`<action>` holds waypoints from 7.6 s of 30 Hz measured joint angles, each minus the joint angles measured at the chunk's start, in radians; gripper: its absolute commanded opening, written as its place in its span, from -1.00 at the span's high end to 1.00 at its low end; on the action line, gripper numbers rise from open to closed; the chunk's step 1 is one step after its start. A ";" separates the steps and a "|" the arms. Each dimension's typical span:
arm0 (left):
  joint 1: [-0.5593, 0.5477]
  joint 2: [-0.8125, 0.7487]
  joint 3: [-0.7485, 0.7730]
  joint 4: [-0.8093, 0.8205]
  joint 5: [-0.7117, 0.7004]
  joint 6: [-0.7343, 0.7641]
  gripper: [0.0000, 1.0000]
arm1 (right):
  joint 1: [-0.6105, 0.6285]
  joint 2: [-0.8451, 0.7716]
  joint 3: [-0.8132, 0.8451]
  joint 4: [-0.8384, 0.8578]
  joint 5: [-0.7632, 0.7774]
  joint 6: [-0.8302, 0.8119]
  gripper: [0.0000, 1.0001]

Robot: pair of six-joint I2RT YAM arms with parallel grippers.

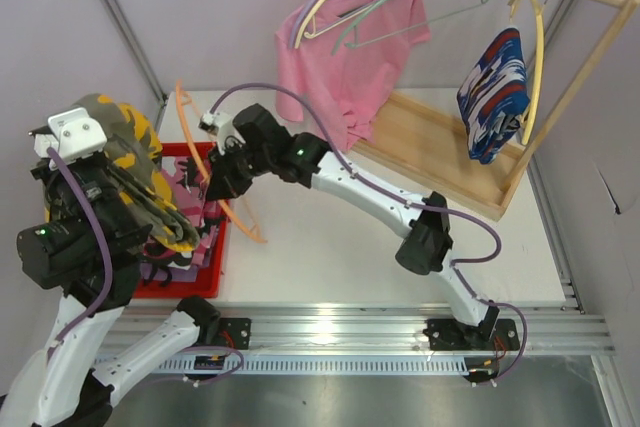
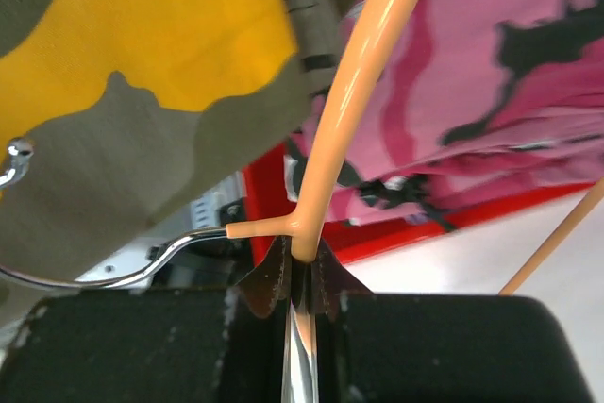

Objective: Remove the trousers from the hanger
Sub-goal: Place the trousers into the basket

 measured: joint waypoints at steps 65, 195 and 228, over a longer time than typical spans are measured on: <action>0.495 -0.004 -0.147 -0.107 0.026 0.297 1.00 | -0.332 -0.451 -0.481 0.025 -0.101 0.133 1.00; 1.149 -0.106 -0.460 -1.368 0.650 -2.092 -0.99 | -0.263 -0.538 -0.451 -0.264 0.002 0.072 1.00; 1.373 -0.059 -0.589 -0.999 0.964 -1.825 0.99 | -0.285 -0.448 -0.357 -0.332 -0.059 0.044 1.00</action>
